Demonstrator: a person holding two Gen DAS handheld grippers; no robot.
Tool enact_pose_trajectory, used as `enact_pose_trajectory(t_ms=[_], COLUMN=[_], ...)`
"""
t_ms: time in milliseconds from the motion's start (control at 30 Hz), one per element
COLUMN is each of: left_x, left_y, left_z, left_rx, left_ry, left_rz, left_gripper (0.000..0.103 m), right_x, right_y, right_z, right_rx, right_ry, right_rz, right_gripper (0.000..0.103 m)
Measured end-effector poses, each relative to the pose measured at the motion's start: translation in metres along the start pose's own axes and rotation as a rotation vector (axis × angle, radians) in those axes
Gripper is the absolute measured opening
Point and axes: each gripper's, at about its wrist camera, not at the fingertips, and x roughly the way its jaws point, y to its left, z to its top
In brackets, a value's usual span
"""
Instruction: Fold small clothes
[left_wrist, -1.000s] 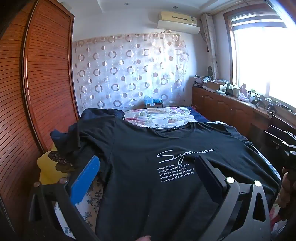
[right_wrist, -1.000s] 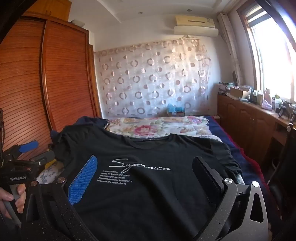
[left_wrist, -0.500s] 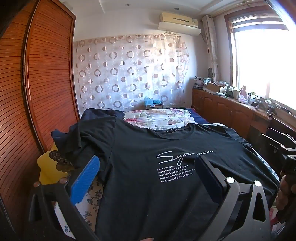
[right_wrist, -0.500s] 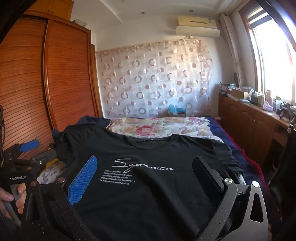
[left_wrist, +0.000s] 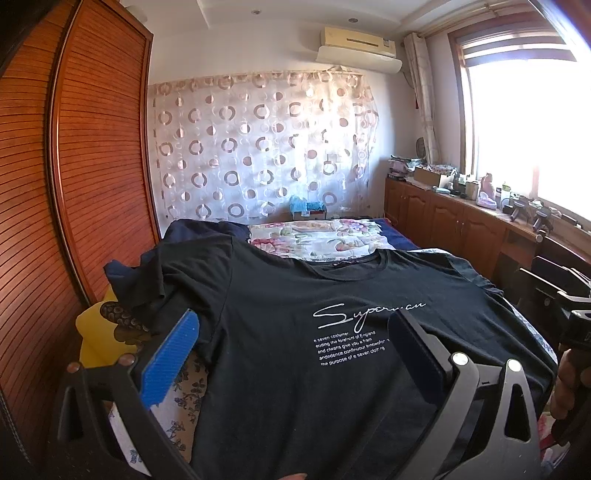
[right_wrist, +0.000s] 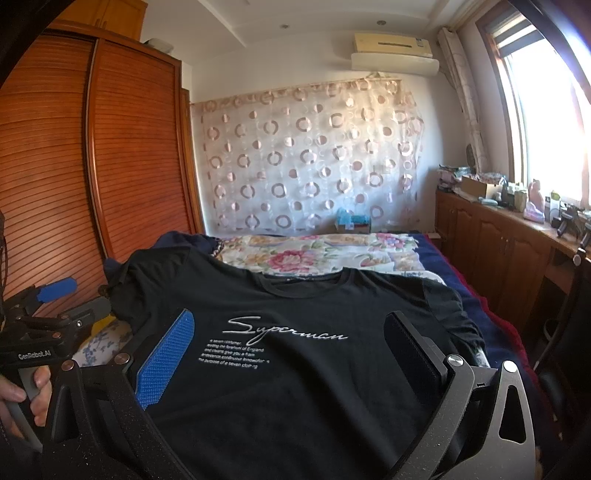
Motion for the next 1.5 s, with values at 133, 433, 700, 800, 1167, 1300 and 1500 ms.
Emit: enact_pose_trajectory(t_ms=[133,433,700,800,1167,1300,1500], left_x=[-0.001,-0.003,-0.003,-0.004,-0.007,-0.008,-0.008], left_y=[0.0,-0.002,-0.002,-0.003,-0.004,-0.005,-0.005], left_z=[0.0,0.004,0.005,0.007,0.008,0.009,0.009], left_rx=[0.002,0.006,0.008,0.008,0.01,0.011,0.011], left_ry=[-0.001,-0.007,-0.009,-0.013,-0.02,-0.021,-0.021], left_rz=[-0.001,0.0,0.0,0.0,0.001,0.001,0.002], left_gripper=[0.103,0.103,0.103,0.103,0.103,0.103,0.103], right_x=[0.0,0.0,0.0,0.0,0.0,-0.001,0.0], right_y=[0.0,0.0,0.0,0.0,0.001,0.001,0.001], right_z=[0.0,0.0,0.0,0.0,0.001,0.001,0.0], right_rx=[0.0,0.0,-0.001,-0.001,-0.001,-0.001,-0.002], right_ry=[0.001,-0.001,0.0,-0.001,0.0,-0.001,-0.001], right_rz=[0.0,0.001,0.001,0.001,0.001,0.0,0.0], right_gripper=[0.103,0.103,0.103,0.103,0.103,0.103,0.103])
